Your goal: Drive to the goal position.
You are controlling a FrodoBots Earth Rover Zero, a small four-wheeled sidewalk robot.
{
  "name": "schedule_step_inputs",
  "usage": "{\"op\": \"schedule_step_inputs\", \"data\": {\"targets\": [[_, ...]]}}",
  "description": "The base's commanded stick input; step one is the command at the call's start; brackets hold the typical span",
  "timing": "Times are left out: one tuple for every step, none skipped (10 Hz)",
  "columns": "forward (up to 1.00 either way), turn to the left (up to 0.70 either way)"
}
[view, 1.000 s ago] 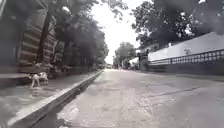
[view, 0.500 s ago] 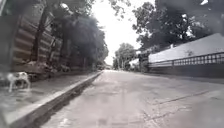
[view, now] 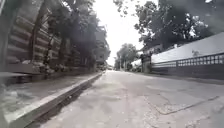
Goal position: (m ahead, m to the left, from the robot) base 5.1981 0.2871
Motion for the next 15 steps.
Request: {"op": "schedule_step_inputs", "data": {"targets": [[0.70, -0.33], [0.70, -0.23], [0.70, -0.06], [0.70, 0.00], [0.70, 0.00], [0.70, 0.00], [0.70, 0.00], [0.70, 0.00], [0.70, 0.00], [0.70, 0.00], [0.70, 0.00], [0.70, 0.00], [0.70, 0.00], [0.70, 0.00], [0.70, 0.00]]}}
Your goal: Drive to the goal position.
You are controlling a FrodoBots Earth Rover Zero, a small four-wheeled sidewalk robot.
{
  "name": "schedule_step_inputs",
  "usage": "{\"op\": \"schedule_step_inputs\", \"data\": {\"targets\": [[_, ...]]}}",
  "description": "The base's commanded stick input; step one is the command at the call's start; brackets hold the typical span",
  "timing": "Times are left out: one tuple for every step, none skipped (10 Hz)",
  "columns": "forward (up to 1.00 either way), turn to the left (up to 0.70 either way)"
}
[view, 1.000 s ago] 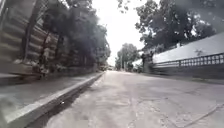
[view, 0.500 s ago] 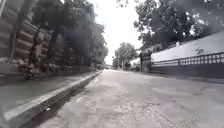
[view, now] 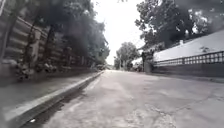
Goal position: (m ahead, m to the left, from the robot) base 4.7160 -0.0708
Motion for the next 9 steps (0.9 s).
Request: {"op": "schedule_step_inputs", "data": {"targets": [[0.70, -0.04], [0.70, -0.23], [0.70, -0.34], [0.70, -0.26], [0.70, -0.09], [0.70, 0.00], [0.70, 0.00], [0.70, 0.00], [0.70, 0.00]]}}
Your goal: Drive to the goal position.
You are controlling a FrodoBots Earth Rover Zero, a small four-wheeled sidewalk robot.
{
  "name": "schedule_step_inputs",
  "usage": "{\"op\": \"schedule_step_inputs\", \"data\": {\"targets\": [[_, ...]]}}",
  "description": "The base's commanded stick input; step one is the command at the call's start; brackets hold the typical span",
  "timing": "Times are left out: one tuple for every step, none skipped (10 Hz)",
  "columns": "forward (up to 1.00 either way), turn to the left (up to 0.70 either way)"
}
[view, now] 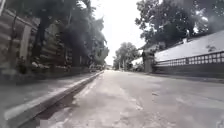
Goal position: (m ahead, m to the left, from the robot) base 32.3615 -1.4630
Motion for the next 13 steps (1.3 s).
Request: {"op": "schedule_step_inputs", "data": {"targets": [[0.70, 0.00], [0.70, 0.00], [0.70, -0.02], [0.70, -0.02], [0.70, 0.00], [0.70, 0.00], [0.70, 0.00], [0.70, 0.00], [0.70, 0.00], [0.70, 0.02], [0.70, 0.01], [0.70, 0.00], [0.70, 0.01]]}}
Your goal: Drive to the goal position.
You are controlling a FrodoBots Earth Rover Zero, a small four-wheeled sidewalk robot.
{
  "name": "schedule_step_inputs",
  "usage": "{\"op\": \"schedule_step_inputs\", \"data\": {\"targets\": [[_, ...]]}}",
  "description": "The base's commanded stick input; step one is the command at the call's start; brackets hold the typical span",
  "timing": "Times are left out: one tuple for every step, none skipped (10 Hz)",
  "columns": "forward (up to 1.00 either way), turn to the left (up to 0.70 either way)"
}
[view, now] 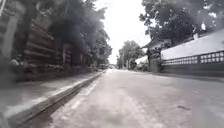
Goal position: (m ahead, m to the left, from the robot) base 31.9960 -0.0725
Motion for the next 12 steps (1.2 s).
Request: {"op": "schedule_step_inputs", "data": {"targets": [[0.70, 0.14], [0.70, 0.35], [0.70, 0.35], [0.70, 0.35], [0.70, 0.26], [0.70, 0.04], [0.70, 0.00], [0.70, 0.00], [0.70, 0.00], [0.70, 0.00], [0.70, 0.00], [0.70, 0.00]]}}
